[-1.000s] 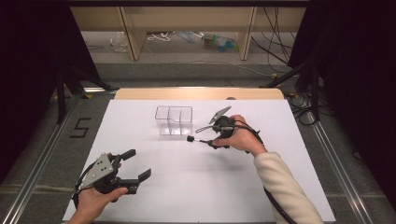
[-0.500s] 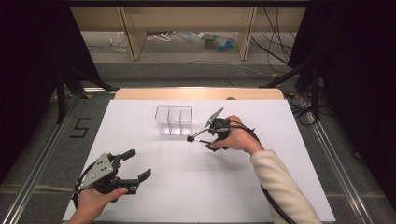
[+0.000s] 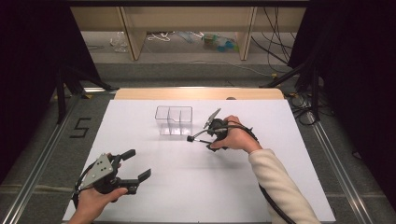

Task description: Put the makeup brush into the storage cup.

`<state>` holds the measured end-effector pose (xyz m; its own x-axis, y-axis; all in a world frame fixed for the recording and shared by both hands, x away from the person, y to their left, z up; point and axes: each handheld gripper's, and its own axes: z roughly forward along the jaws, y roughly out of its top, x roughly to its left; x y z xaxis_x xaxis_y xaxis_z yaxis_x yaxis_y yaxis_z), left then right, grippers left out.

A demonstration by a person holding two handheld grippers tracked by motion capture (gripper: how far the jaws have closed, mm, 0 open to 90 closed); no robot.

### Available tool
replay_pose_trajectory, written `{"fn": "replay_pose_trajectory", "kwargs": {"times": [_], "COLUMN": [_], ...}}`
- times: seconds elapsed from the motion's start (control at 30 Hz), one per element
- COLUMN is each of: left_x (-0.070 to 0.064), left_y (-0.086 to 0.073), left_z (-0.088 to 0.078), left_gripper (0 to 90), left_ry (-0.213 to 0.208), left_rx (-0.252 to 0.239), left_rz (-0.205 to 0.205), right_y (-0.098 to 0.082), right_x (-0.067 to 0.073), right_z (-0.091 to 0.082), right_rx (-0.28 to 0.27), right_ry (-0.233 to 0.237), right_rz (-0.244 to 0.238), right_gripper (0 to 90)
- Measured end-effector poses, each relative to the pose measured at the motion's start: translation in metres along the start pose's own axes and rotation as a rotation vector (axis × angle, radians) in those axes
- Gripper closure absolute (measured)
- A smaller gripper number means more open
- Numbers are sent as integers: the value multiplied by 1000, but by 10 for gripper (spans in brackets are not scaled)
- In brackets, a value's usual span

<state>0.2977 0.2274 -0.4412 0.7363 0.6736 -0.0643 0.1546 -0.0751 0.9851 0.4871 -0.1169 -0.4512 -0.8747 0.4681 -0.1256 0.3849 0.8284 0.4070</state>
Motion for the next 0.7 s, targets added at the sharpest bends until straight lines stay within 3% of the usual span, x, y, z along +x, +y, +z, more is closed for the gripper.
{"fn": "replay_pose_trajectory", "kwargs": {"times": [0.7], "left_x": [1], "left_y": [0], "left_z": [0], "left_gripper": [119], "left_ry": [-1], "left_rx": [-1], "left_rz": [-7], "right_y": [6], "right_x": [-3], "right_z": [11], "right_rx": [58], "right_ry": [1], "right_rz": [-16], "right_gripper": [383]}}
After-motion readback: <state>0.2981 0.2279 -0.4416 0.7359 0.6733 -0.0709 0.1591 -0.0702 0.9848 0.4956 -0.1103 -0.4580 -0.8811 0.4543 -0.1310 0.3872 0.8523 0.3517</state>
